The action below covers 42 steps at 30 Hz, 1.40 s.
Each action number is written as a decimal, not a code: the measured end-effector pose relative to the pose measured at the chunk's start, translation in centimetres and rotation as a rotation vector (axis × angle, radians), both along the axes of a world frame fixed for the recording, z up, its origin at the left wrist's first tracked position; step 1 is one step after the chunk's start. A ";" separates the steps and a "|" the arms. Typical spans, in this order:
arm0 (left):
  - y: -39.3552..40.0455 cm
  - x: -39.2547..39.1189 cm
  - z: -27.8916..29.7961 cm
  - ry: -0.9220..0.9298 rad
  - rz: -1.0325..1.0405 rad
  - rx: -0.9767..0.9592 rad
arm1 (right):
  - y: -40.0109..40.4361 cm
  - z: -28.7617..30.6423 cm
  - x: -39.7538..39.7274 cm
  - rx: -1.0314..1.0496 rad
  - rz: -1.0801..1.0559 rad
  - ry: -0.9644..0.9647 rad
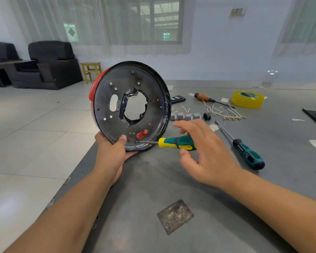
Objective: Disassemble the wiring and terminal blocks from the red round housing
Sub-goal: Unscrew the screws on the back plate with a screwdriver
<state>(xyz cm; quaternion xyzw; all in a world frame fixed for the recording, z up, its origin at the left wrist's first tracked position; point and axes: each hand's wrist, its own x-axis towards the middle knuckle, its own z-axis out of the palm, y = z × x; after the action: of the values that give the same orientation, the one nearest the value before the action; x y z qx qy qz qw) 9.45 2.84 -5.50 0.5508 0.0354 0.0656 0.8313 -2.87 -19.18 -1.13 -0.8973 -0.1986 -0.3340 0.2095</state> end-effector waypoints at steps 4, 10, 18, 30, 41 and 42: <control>0.0 0.0 0.0 -0.008 0.001 0.003 | 0.0 -0.3 0.7 -0.022 -0.156 -0.039; -0.1 -0.2 0.1 -0.015 -0.001 0.009 | -0.4 -0.2 0.6 0.039 0.020 -0.008; 0.0 -0.3 0.1 -0.016 -0.006 0.014 | -1.3 -0.3 1.0 0.043 -0.003 0.006; 0.0 -0.2 0.2 -0.015 -0.008 0.006 | -1.4 -0.7 1.6 0.096 -0.048 0.032; -0.1 -0.3 0.2 -0.008 -0.007 0.022 | -1.7 -0.8 1.6 0.126 0.055 0.015; -0.1 -0.3 0.2 -0.009 -0.008 0.020 | -1.9 -0.9 1.5 0.115 0.084 0.024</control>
<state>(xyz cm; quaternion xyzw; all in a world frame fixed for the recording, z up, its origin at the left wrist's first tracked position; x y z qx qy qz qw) 9.12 2.76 -5.28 0.5590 0.0289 0.0651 0.8261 -1.32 -21.07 -2.01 -0.8784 -0.2142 -0.3252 0.2770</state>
